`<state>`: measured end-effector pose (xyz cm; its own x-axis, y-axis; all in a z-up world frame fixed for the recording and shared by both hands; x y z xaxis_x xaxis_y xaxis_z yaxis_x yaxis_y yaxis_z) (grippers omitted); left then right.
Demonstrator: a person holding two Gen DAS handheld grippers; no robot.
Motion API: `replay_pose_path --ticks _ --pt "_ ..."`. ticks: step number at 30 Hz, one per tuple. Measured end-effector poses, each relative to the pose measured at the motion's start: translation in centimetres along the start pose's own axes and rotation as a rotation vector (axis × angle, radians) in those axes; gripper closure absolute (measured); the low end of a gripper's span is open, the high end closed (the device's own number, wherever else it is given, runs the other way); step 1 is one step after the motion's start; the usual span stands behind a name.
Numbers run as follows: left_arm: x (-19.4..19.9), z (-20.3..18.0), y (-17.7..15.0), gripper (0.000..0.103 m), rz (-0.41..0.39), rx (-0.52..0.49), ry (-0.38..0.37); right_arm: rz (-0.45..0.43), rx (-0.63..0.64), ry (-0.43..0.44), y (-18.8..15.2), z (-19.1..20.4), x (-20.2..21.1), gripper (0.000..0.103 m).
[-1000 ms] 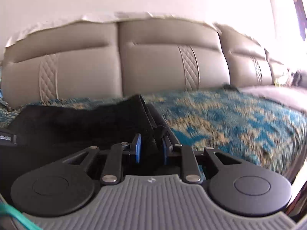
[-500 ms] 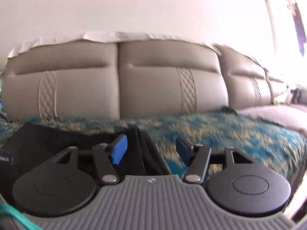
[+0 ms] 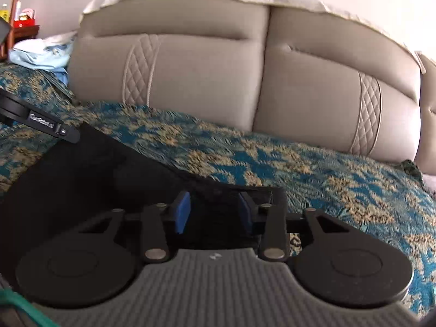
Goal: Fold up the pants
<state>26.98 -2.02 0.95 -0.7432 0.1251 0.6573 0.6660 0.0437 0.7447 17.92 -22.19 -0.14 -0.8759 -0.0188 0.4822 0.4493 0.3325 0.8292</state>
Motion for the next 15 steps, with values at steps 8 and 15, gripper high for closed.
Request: replay_pose_path --ticks 8,15 --pt "-2.9 -0.3 -0.1 0.077 -0.064 -0.056 0.087 0.045 -0.044 -0.074 -0.5 -2.0 -2.1 0.050" --pt "-4.5 0.8 -0.2 0.075 -0.057 -0.017 0.104 0.042 0.003 -0.069 -0.7 -2.0 -2.5 0.047"
Point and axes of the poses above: each gripper's, at about its wrist camera, not at the fingertips, and x roughly against the way its jaws point, z to its left, y to its top, the point moved 9 cm from there along -x, roughly the way its jaws point, and after that the axes turned 10 degrees about x, right-handed, at the moved point
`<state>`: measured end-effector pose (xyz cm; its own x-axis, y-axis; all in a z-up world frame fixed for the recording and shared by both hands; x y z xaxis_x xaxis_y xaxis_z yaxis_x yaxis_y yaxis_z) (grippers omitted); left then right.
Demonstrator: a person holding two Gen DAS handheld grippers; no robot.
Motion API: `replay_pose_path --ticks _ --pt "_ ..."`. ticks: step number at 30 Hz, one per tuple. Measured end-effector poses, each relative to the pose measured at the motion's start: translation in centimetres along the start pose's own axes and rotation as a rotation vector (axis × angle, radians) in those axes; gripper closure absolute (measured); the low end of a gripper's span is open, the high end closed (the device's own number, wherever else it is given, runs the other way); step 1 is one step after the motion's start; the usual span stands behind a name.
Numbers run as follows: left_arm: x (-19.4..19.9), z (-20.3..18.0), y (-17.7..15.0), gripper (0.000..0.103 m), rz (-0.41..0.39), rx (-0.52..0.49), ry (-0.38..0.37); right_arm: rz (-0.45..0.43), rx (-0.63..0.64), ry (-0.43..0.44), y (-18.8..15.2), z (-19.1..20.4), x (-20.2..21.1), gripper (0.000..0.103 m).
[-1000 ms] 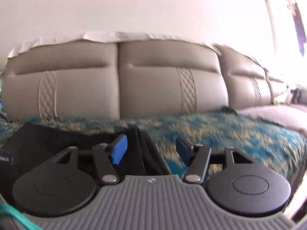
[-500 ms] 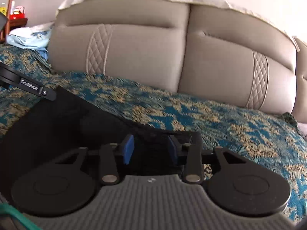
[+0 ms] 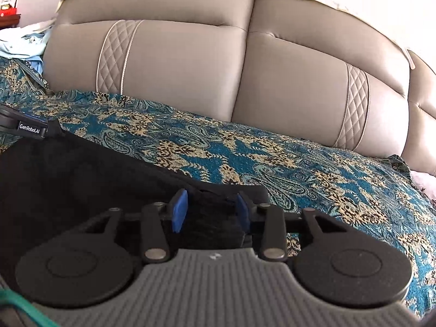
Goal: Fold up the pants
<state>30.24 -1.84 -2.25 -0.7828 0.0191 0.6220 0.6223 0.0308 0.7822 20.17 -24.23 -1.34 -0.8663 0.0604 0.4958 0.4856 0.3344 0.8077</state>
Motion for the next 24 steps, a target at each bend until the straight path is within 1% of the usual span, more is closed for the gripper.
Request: replay_pose_path --ticks 4,12,13,15,16,17,18,20,21,22,23,24 --pt "-0.5 -0.1 -0.1 0.074 -0.004 -0.012 0.008 0.005 -0.012 0.006 0.0 -0.2 -0.3 0.046" --pt "-1.0 0.0 0.0 0.073 0.007 0.012 0.016 0.001 -0.019 0.007 0.0 -0.3 -0.4 0.041" --pt "-0.9 0.0 0.0 0.071 0.009 0.011 0.020 -0.001 -0.024 0.010 0.0 -0.3 -0.4 0.040" --pt "-0.6 0.1 0.2 0.064 0.009 0.014 0.026 -0.008 -0.038 0.018 0.0 -0.4 -0.4 0.033" --pt "-0.3 0.3 0.3 0.055 0.011 0.023 0.021 -0.012 -0.049 0.020 0.0 -0.6 -0.4 0.032" --pt "0.1 0.5 0.4 0.045 0.013 0.036 0.009 -0.015 -0.058 0.020 0.1 -0.6 -0.3 0.028" --pt "0.5 0.7 0.4 0.041 0.013 0.053 -0.008 -0.016 -0.073 0.022 0.1 -0.8 -0.2 0.025" --pt "1.4 1.3 0.6 0.027 0.005 0.074 -0.034 -0.017 -0.105 0.033 0.0 -1.3 -0.1 0.021" --pt "1.9 1.6 0.7 0.024 0.002 0.077 -0.044 -0.018 -0.121 0.038 -0.1 -1.7 0.1 0.017" --pt "2.4 1.9 0.7 0.017 0.002 0.075 -0.053 -0.025 -0.128 0.044 -0.2 -2.0 0.3 0.015" --pt "2.9 2.2 0.8 0.014 0.002 0.070 -0.062 -0.035 -0.132 0.056 -0.2 -2.3 0.6 0.011" --pt "3.4 2.5 0.7 0.012 0.003 0.064 -0.074 -0.045 -0.132 0.074 -0.2 -2.7 0.9 0.007"
Point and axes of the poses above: each gripper's, at about its wrist camera, not at the fingertips, and x roughly against the way its jaws point, z to its left, y to its top, the point moved 9 cm from there along -x, roughly the way its jaws point, and after that the axes turned 10 degrees about x, right-handed, at the moved point
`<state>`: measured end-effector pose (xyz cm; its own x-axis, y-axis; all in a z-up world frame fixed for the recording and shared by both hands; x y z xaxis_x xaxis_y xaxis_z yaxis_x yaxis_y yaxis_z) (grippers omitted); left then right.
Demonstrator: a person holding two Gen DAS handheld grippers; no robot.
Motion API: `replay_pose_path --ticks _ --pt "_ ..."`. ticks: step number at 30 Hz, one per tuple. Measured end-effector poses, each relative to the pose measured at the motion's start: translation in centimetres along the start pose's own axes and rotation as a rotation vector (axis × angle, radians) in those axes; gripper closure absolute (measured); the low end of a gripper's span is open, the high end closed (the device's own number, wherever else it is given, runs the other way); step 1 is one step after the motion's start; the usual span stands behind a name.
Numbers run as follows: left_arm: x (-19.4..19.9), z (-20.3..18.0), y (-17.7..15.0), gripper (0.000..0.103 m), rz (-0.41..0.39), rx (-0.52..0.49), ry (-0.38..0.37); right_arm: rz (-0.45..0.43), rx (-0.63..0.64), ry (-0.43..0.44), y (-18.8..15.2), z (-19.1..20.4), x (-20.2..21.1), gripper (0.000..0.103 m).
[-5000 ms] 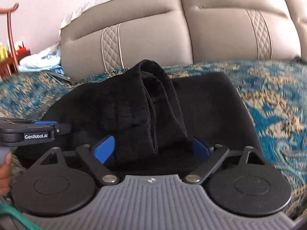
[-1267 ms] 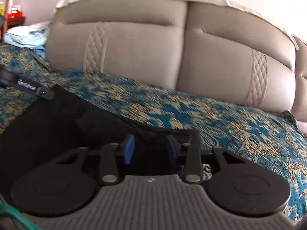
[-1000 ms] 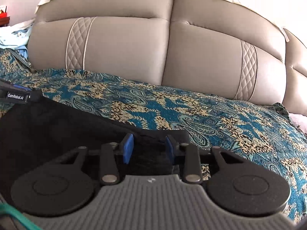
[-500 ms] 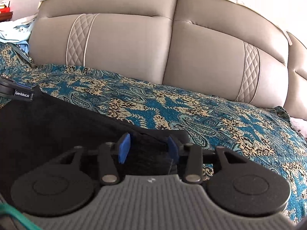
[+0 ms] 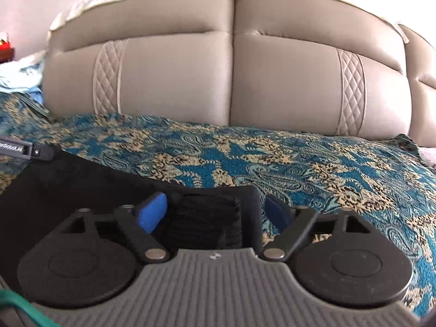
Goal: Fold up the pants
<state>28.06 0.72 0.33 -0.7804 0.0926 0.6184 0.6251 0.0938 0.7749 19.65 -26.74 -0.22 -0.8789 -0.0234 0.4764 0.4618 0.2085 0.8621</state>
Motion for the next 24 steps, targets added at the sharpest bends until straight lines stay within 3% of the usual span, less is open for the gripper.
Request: replay_pose_path --ticks 2,11,17,24 --pt "0.8 0.6 -0.2 0.008 0.011 -0.006 -0.029 -0.007 -0.008 0.026 -0.2 -0.9 0.5 0.000" --pt "0.8 2.4 -2.2 0.007 0.123 0.117 -0.143 0.101 -0.212 0.151 -3.0 -2.6 -0.6 0.000" --pt "-1.1 2.0 -2.4 0.007 0.174 0.198 -0.214 0.122 -0.168 0.177 -3.1 -1.9 -1.5 0.000" --pt "-1.9 1.1 -2.5 0.001 0.145 0.154 -0.226 0.115 -0.058 0.226 -2.8 -1.1 -2.6 0.001"
Point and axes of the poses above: each gripper's, at about its wrist camera, not at the fingertips, and x roughly against the way its jaws point, z to its left, y to its top, the point moved 9 cm from there along -x, roughly the way its jaws point, and after that the axes turned 10 degrees about x, right-handed, at the moved point
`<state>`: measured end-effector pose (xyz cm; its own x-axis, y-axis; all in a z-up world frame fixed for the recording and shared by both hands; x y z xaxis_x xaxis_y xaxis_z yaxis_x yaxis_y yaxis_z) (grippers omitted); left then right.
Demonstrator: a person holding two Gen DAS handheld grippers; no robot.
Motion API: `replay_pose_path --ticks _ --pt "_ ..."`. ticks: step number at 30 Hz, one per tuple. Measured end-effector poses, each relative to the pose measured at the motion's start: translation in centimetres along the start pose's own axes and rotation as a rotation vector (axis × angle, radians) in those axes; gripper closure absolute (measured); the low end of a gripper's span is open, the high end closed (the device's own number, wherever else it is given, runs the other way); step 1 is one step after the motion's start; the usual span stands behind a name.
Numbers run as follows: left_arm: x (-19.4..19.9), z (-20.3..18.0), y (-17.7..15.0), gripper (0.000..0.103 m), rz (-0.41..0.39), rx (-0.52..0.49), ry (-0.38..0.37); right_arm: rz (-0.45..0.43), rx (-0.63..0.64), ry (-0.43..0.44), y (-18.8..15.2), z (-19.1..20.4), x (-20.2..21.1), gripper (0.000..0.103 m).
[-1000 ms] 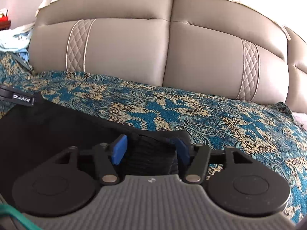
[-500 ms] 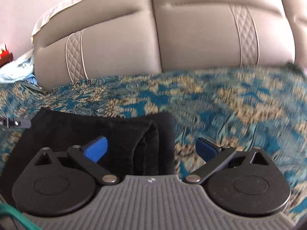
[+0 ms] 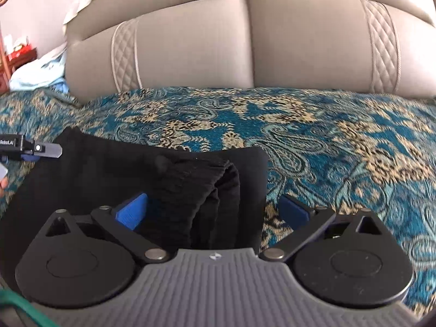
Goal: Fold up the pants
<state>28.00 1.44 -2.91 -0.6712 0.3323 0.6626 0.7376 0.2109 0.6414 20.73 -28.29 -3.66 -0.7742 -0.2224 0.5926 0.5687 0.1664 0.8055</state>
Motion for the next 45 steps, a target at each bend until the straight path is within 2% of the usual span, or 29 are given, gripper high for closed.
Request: replay_pose_path --ticks 4,6,14,18,22,24,25,27,28,29,32,35,45 --pt "-0.3 -0.7 -0.8 0.000 -0.015 -0.107 0.030 -0.008 0.009 0.026 0.1 0.1 -0.1 0.003" --pt "-0.5 -0.9 -1.0 0.000 -0.019 -0.130 0.039 -0.011 0.009 0.028 0.2 0.3 -0.1 0.005" --pt "-1.0 -1.3 -1.1 0.000 -0.020 -0.176 0.042 -0.026 0.008 0.058 0.6 0.9 -0.3 0.015" --pt "-1.2 -1.3 -0.9 0.000 -0.015 -0.167 0.021 -0.031 -0.010 0.082 0.8 0.9 -0.1 0.025" --pt "-1.4 -1.4 -0.7 0.001 -0.011 -0.152 0.007 -0.036 -0.042 0.097 0.9 0.8 -0.1 0.031" --pt "-1.2 -1.6 -0.6 0.015 -0.024 -0.133 -0.007 -0.040 -0.062 0.099 1.1 0.7 0.0 0.041" --pt "-1.0 -1.7 -0.5 0.029 -0.032 -0.124 -0.020 -0.041 -0.074 0.103 1.1 0.7 0.0 0.044" --pt "-0.6 -1.7 -0.3 0.051 -0.056 -0.094 -0.007 -0.043 -0.093 0.114 1.2 1.0 -0.1 0.054" --pt "-0.3 -1.7 -0.2 0.066 -0.074 -0.086 -0.011 -0.042 -0.100 0.114 1.3 1.2 -0.3 0.056" --pt "0.0 -1.7 -0.1 0.074 -0.086 -0.077 -0.013 -0.042 -0.102 0.113 1.5 1.3 -0.4 0.059" --pt "0.6 -1.4 0.6 0.080 -0.138 -0.059 0.029 -0.047 -0.104 0.102 2.3 2.2 -1.1 0.064" --pt "0.5 -0.8 1.7 0.082 -0.180 -0.048 0.075 -0.051 -0.090 0.069 3.8 3.3 -2.4 0.067" --pt "-2.7 3.3 9.3 0.082 -0.246 -0.045 0.240 -0.099 -0.091 0.050 10.0 6.4 -9.2 0.069"
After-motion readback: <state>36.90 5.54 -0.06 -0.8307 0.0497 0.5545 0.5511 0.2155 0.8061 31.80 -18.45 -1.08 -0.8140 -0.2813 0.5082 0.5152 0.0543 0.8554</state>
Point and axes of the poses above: each gripper's, at about its wrist camera, not at the fingertips, and x roughly against the way its jaws point, z to its left, y to its top, the point moved 9 cm from there along -x, roughly the way its jaws point, and after that the axes turned 10 degrees about x, right-handed, at the moved point
